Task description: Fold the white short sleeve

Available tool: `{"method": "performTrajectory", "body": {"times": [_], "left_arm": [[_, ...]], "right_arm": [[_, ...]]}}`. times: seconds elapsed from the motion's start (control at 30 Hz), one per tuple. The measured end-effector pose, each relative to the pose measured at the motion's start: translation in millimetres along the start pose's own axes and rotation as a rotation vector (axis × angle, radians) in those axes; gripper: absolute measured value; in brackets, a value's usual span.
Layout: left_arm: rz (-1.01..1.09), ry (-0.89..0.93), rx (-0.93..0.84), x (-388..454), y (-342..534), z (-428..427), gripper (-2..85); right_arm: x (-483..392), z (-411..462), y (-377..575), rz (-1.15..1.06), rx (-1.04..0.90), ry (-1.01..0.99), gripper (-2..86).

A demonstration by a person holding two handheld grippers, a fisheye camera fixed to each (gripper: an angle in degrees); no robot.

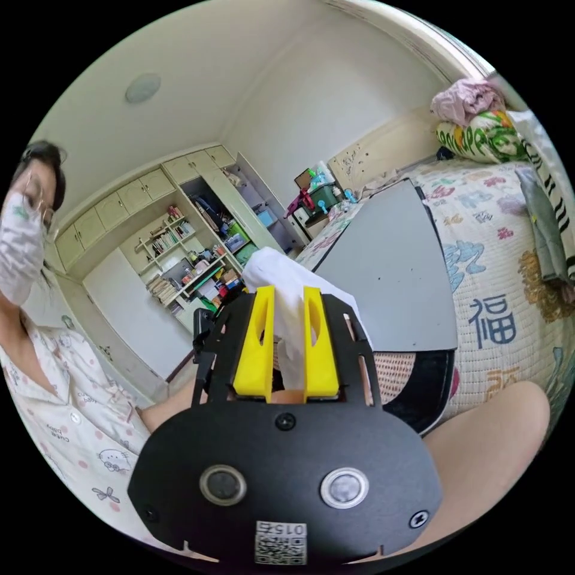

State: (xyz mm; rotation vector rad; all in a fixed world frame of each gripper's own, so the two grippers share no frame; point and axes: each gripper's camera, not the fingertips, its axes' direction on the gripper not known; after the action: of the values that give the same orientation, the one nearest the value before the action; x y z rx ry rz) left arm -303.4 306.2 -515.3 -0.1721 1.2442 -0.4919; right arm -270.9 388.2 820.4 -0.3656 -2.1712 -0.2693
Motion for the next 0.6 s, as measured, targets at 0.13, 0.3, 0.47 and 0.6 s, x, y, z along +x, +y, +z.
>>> {"method": "performTrajectory", "body": {"times": [0.13,0.3,0.47,0.6], "left_arm": [[0.078,0.036,-0.078,0.9,-5.6,28.5,4.5],[0.091,0.076,-0.099,-9.2,2.8,41.2,2.0],[0.087,0.075,-0.105,-24.3,8.6,39.4,1.0],[0.064,0.109,-0.136,-34.4,11.6,49.1,0.8]], "right_arm": [[-65.1,3.4,45.2,-0.214,0.001,0.115,11.2],[-127.9,48.6,104.4,-0.426,-0.078,0.263,13.0],[-130.7,62.2,155.7,-0.417,-0.139,0.22,11.8],[-136.8,94.1,193.4,-0.45,-0.204,0.309,12.9]]}}
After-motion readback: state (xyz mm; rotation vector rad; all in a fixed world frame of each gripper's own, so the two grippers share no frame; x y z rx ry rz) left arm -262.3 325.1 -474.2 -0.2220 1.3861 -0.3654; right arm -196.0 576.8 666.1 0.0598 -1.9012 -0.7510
